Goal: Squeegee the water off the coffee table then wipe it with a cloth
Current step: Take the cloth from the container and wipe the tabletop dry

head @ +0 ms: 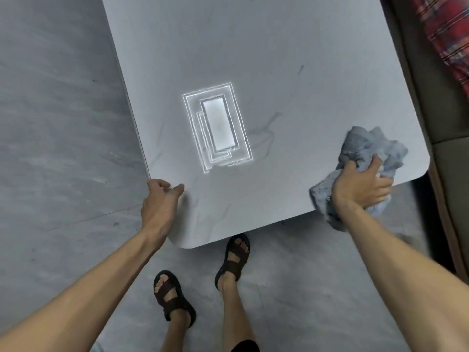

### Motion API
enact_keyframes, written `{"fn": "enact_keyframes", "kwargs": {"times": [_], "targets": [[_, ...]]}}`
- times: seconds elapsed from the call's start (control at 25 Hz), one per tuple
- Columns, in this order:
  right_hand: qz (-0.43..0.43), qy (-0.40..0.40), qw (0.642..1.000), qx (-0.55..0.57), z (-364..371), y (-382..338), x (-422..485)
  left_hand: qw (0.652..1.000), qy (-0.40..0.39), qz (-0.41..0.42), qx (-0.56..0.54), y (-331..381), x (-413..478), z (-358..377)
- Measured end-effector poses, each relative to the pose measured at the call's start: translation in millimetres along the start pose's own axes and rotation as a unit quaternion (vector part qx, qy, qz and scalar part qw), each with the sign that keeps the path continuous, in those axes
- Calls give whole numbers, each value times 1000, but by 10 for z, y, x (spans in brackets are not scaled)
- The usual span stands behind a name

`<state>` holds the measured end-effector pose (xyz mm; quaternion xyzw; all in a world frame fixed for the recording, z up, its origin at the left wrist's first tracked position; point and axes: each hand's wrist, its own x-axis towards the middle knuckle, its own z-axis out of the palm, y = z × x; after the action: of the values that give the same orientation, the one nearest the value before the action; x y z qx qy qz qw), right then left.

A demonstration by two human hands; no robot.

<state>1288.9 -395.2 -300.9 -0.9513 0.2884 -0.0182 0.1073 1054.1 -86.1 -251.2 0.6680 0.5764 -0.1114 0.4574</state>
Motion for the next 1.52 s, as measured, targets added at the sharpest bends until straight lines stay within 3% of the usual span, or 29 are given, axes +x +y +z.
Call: {"fn": "enact_keyframes", "kwargs": {"times": [0.12,0.24,0.32,0.4,0.6,0.68,0.72,0.76,0.84,0.92,1.0,1.12,1.24,1.32,1.4,1.44,1.52], "targets": [[-48,-14,999,6,86,-141,-806,998,-34,-13,-50,-77,61,-174],[-184,-87,979,17,127,-300,-1798,992,-77,-17,-102,-156,136,-290],[-306,-136,942,4,128,-344,-2420,989,-87,-13,-122,-179,151,-332],[-458,-186,869,-18,110,-305,-2847,991,-64,9,-115,-172,125,-346],[-750,-249,612,-22,100,-220,-2656,988,-26,138,69,-275,-57,-334],[-831,-263,487,-49,72,-215,-2219,974,-34,187,125,-250,-140,-185],[-851,-269,446,-68,60,-203,-1947,966,-39,206,150,-211,-174,-77],[-856,-275,430,-83,36,-179,-1671,957,-43,225,177,-178,-203,32],[-832,-282,466,-106,-46,-117,-1079,943,-59,246,216,-88,-225,251],[-781,-271,550,-117,-133,-30,-415,942,-65,245,220,74,-225,448],[-696,-257,661,-112,-223,45,248,939,-47,261,219,245,-207,603],[-502,-196,841,-49,-290,152,953,937,-45,246,243,435,-164,760],[-254,-88,963,6,-152,25,1024,938,-55,210,271,503,-115,812],[-88,-30,995,24,-8,-278,842,936,-68,202,280,516,-81,813],[-13,-26,999,25,65,-636,510,935,-84,198,282,529,-76,799],[-31,-46,998,24,86,-794,252,936,-92,197,275,538,-86,781],[-180,-78,980,18,141,-978,-429,950,-77,187,237,544,-119,726]]}}
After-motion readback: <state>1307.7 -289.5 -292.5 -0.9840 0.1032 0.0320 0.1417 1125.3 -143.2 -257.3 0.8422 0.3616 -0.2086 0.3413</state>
